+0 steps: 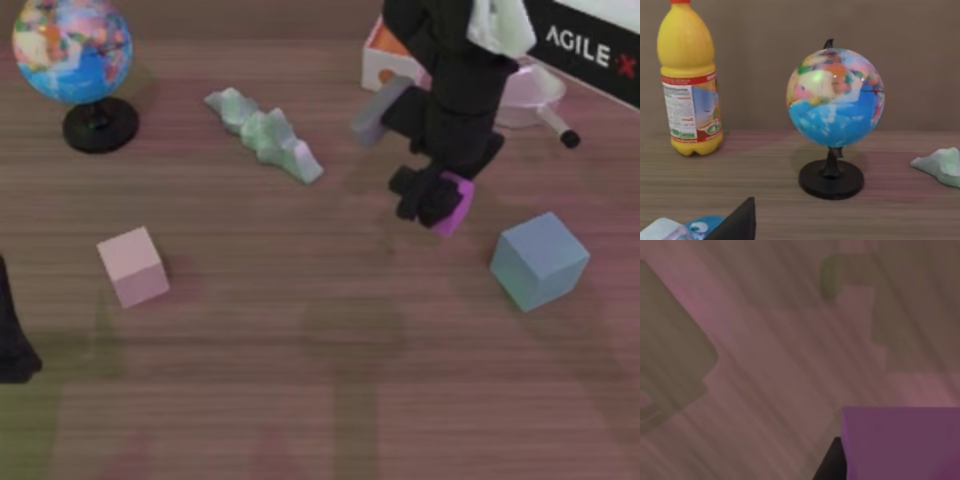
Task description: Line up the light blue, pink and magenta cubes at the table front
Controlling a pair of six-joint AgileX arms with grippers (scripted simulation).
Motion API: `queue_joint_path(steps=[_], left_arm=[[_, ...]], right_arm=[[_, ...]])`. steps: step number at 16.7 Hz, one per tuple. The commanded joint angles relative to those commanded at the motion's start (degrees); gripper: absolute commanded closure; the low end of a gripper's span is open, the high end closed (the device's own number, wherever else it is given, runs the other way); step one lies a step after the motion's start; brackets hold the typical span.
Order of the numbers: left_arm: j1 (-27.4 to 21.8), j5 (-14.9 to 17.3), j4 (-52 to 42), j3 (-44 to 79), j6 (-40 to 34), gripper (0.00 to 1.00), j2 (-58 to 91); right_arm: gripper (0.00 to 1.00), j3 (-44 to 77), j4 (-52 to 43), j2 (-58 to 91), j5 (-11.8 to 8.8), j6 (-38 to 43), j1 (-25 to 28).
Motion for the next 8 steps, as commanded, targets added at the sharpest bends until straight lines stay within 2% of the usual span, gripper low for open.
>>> queue_joint_path(steps=[4, 8], left_arm=[[0.0, 0.0, 0.0, 0.0, 0.0, 0.00, 0.0], [0.0, 0.0, 0.0, 0.0, 0.0, 0.00, 0.0]], right_arm=[[1.00, -8.8, 2.6, -7.2, -0.2, -4.7, 2.9], [1.00, -25.7, 5.8, -17.8, -0.5, -12.1, 7.6]])
